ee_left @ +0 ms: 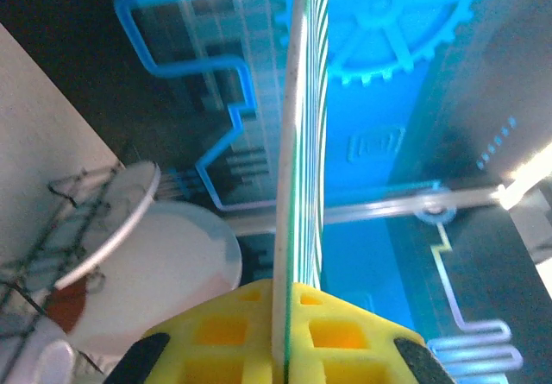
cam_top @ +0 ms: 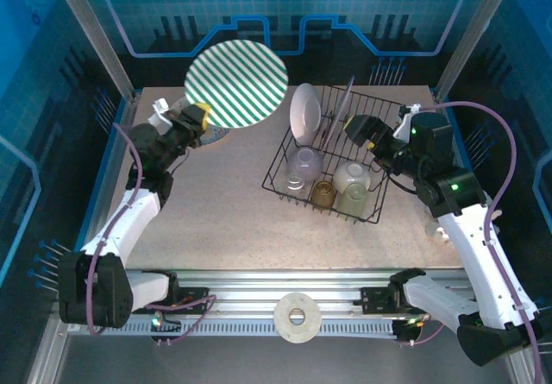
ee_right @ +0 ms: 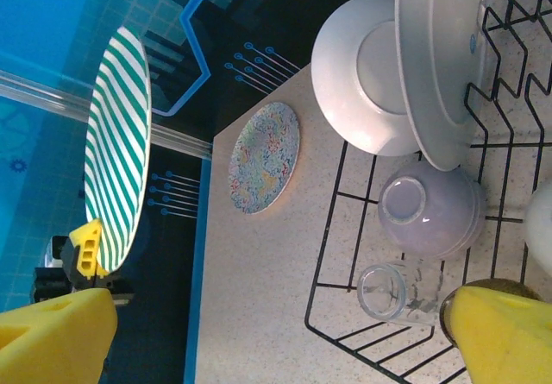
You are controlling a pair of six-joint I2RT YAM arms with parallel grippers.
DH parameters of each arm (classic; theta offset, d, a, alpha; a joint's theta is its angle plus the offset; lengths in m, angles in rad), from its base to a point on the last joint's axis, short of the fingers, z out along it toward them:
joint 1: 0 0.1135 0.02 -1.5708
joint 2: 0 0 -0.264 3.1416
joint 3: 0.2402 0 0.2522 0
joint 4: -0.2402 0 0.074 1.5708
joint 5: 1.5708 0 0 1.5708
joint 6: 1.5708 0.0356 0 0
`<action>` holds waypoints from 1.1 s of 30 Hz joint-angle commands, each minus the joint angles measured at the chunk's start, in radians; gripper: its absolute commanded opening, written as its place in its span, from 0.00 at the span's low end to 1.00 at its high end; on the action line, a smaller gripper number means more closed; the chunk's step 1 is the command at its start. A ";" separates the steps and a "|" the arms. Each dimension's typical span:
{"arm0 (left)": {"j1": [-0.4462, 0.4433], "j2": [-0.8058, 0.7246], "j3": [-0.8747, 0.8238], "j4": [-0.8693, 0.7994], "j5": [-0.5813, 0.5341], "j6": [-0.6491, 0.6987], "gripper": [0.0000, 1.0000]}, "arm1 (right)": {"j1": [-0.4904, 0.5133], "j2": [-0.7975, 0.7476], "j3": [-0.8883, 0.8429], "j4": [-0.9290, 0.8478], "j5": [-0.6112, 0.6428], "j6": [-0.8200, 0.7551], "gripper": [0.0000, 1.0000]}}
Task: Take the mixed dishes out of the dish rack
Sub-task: Place the plate on the plate.
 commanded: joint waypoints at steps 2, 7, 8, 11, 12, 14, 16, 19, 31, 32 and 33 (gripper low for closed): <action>0.124 0.037 0.050 0.024 0.067 0.068 0.00 | 0.010 -0.020 0.011 -0.007 0.008 -0.072 1.00; 0.247 0.203 0.059 0.082 0.146 0.075 0.00 | 0.007 -0.019 -0.012 0.027 -0.034 -0.127 1.00; 0.266 0.248 0.067 0.119 0.167 0.070 0.00 | 0.007 -0.015 -0.015 0.031 -0.049 -0.139 1.00; 0.305 0.368 0.105 0.166 0.208 0.057 0.00 | 0.005 0.003 -0.023 0.040 -0.092 -0.170 1.00; 0.314 0.402 0.121 0.176 0.217 0.057 0.00 | 0.004 0.009 -0.027 0.041 -0.105 -0.178 1.00; 0.326 0.471 0.159 0.194 0.243 0.064 0.00 | 0.000 0.024 -0.037 0.051 -0.135 -0.190 1.00; 0.331 0.522 0.206 0.159 0.261 0.100 0.00 | -0.005 0.037 -0.048 0.060 -0.162 -0.194 1.00; 0.345 0.595 0.249 0.144 0.269 0.114 0.00 | -0.017 0.052 -0.065 0.075 -0.188 -0.193 1.00; 0.384 0.836 0.405 0.097 0.346 0.146 0.00 | -0.064 0.076 -0.081 0.089 -0.225 -0.184 1.00; 0.384 0.844 0.409 0.090 0.345 0.150 0.00 | -0.066 0.079 -0.080 0.089 -0.228 -0.183 1.00; 0.384 0.853 0.414 0.084 0.346 0.155 0.00 | -0.066 0.082 -0.078 0.089 -0.228 -0.182 1.00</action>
